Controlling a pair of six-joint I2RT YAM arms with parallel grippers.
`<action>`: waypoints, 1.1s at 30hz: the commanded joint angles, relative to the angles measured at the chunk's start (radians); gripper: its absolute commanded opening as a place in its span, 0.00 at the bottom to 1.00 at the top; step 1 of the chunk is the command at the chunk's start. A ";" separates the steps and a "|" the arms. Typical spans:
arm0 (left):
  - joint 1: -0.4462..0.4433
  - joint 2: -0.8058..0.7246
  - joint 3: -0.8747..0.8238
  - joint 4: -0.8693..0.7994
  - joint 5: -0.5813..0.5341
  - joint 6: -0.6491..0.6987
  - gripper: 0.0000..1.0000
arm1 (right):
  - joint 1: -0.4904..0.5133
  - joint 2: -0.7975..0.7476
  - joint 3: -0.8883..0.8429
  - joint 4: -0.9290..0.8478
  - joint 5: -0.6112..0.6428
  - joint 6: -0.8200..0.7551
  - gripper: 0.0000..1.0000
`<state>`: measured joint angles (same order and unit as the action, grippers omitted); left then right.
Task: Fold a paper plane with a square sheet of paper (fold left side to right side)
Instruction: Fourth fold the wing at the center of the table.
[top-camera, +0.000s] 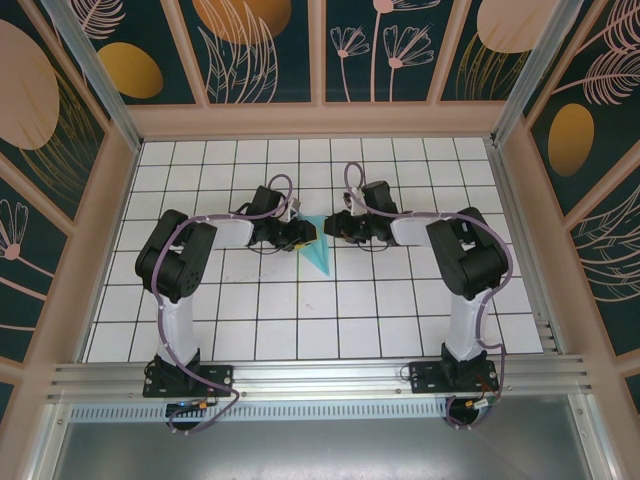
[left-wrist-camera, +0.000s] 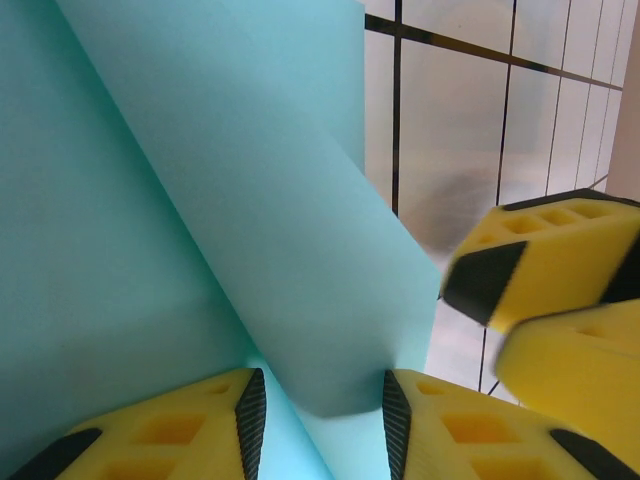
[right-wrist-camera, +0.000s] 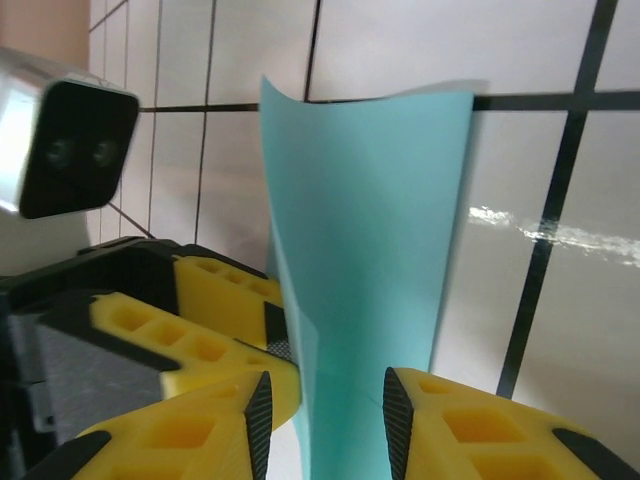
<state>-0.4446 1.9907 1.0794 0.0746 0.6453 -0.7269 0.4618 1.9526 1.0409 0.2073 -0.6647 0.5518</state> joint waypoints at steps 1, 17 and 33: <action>-0.006 0.016 0.013 -0.016 -0.016 0.024 0.40 | 0.003 0.022 0.044 0.040 -0.048 0.020 0.37; -0.006 0.011 0.008 -0.016 -0.018 0.027 0.40 | 0.022 0.081 0.070 0.058 -0.086 0.030 0.29; -0.006 0.005 0.001 -0.016 -0.023 0.029 0.40 | 0.016 0.082 0.089 -0.065 0.029 -0.036 0.04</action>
<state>-0.4454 1.9907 1.0794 0.0746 0.6430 -0.7265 0.4786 2.0266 1.1007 0.1898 -0.6743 0.5518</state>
